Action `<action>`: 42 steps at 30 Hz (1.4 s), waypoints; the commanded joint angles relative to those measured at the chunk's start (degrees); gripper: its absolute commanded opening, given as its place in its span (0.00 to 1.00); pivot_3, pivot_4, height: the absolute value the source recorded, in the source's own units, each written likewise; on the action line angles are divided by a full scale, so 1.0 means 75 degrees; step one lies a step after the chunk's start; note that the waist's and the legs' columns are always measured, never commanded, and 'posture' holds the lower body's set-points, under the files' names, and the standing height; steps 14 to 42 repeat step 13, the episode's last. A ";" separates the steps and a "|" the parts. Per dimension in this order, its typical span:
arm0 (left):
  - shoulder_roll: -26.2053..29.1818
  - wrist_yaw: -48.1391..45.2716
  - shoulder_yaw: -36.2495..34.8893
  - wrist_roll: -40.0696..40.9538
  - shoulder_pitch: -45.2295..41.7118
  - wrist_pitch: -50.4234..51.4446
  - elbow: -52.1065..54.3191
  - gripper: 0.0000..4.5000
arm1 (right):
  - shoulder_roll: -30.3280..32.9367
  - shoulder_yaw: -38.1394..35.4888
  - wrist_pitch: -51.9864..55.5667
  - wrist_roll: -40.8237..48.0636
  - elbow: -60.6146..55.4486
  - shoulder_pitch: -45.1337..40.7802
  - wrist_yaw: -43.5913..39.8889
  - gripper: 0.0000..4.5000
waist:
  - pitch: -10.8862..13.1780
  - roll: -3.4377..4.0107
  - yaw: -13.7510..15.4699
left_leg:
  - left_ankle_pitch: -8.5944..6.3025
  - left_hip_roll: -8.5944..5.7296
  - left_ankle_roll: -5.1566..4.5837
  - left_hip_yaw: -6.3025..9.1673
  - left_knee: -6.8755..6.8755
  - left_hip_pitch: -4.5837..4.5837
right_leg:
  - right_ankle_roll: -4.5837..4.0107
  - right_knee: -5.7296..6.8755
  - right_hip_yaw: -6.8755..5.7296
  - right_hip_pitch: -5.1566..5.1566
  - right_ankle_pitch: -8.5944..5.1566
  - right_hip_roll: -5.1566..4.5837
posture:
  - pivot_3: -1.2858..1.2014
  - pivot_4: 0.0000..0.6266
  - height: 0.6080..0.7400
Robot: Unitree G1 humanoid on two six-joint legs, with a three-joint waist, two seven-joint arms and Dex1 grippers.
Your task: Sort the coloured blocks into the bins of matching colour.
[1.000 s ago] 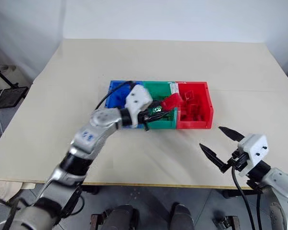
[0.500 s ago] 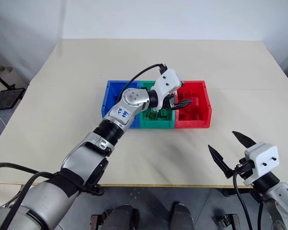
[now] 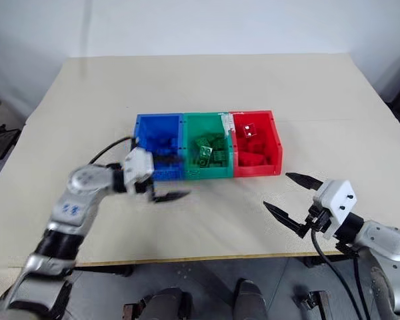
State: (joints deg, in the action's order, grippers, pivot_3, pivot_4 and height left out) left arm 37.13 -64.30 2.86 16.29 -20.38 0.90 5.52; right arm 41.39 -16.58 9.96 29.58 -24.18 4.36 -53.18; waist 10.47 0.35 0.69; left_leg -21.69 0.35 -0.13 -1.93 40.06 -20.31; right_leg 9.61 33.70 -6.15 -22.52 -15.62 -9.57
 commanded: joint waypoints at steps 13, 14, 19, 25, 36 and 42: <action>0.0783 0.1119 -0.1846 0.0172 0.1967 0.0201 0.0633 0.99 | 0.0762 0.0955 -0.0783 -0.0497 0.1375 -0.1444 -0.1892 1.00 | 0.0000 -0.0003 0.0090 | -0.0012 -0.0001 -0.0006 -0.0011 0.0006 0.0004 | -0.0001 0.0000 0.0000 0.0002 0.0001 0.0000 | 0.52 0.24 1.00; 0.0783 0.1119 -0.1846 0.0172 0.1967 0.0201 0.0633 0.99 | 0.0762 0.0955 -0.0783 -0.0497 0.1375 -0.1444 -0.1892 1.00 | 0.0000 -0.0003 0.0090 | -0.0012 -0.0001 -0.0006 -0.0011 0.0006 0.0004 | -0.0001 0.0000 0.0000 0.0002 0.0001 0.0000 | 0.52 0.24 1.00; 0.0783 0.1119 -0.1846 0.0172 0.1967 0.0201 0.0633 0.99 | 0.0762 0.0955 -0.0783 -0.0497 0.1375 -0.1444 -0.1892 1.00 | 0.0000 -0.0003 0.0090 | -0.0012 -0.0001 -0.0006 -0.0011 0.0006 0.0004 | -0.0001 0.0000 0.0000 0.0002 0.0001 0.0000 | 0.52 0.24 1.00; 0.0783 0.1119 -0.1846 0.0172 0.1967 0.0201 0.0633 0.99 | 0.0762 0.0955 -0.0783 -0.0497 0.1375 -0.1444 -0.1892 1.00 | 0.0000 -0.0003 0.0090 | -0.0012 -0.0001 -0.0006 -0.0011 0.0006 0.0004 | -0.0001 0.0000 0.0000 0.0002 0.0001 0.0000 | 0.52 0.24 1.00; 0.0783 0.1119 -0.1846 0.0172 0.1967 0.0201 0.0633 0.99 | 0.0762 0.0955 -0.0783 -0.0497 0.1375 -0.1444 -0.1892 1.00 | 0.0000 -0.0003 0.0090 | -0.0012 -0.0001 -0.0006 -0.0011 0.0006 0.0004 | -0.0001 0.0000 0.0000 0.0002 0.0001 0.0000 | 0.52 0.24 1.00; 0.0783 0.1119 -0.1846 0.0172 0.1967 0.0201 0.0633 0.99 | 0.0762 0.0955 -0.0783 -0.0497 0.1375 -0.1444 -0.1892 1.00 | 0.0000 -0.0003 0.0090 | -0.0012 -0.0001 -0.0006 -0.0011 0.0006 0.0004 | -0.0001 0.0000 0.0000 0.0002 0.0001 0.0000 | 0.52 0.24 1.00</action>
